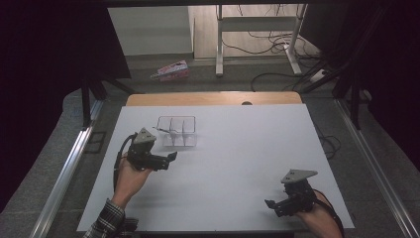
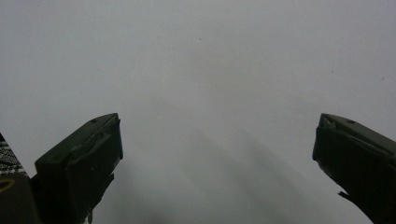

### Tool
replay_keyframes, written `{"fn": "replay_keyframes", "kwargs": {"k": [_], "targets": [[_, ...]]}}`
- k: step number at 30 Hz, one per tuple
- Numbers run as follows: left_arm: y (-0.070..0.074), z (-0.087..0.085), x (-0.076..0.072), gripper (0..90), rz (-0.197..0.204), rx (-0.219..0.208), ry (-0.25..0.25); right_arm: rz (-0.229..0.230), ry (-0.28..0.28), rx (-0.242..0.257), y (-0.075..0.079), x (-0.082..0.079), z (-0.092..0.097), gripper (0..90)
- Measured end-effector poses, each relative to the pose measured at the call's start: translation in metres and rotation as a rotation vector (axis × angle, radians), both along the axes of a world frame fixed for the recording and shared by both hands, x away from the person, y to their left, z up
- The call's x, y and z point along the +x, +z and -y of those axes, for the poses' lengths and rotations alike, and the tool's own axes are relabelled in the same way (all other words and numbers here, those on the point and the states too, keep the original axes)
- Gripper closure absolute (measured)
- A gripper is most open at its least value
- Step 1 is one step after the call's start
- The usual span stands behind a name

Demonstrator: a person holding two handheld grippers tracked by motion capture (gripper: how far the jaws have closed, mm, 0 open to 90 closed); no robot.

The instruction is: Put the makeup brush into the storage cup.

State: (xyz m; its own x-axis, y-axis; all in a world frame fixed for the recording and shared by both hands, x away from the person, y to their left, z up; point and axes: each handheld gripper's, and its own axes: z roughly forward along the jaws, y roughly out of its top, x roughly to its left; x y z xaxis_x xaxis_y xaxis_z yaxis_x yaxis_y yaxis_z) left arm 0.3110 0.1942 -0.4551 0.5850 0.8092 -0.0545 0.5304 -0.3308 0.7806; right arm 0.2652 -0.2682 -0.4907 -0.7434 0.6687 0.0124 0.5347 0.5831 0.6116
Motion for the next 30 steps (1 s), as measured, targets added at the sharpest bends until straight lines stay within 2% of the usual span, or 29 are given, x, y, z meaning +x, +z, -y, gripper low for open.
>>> {"fn": "replay_keyframes", "kwargs": {"k": [7,20,30], "targets": [[-0.006,0.004,-0.010,0.2,-0.009,0.013,-0.017,0.004,0.001,0.005,0.001,0.000,0.000,1.1],[-0.015,0.011,-0.021,0.0,-0.026,0.007,-0.032,0.005,0.005,0.002,0.001,-0.001,0.000,1.1],[-0.019,0.014,-0.031,0.0,-0.034,0.027,-0.045,0.002,0.005,0.002,0.001,-0.001,0.000,1.1]]}}
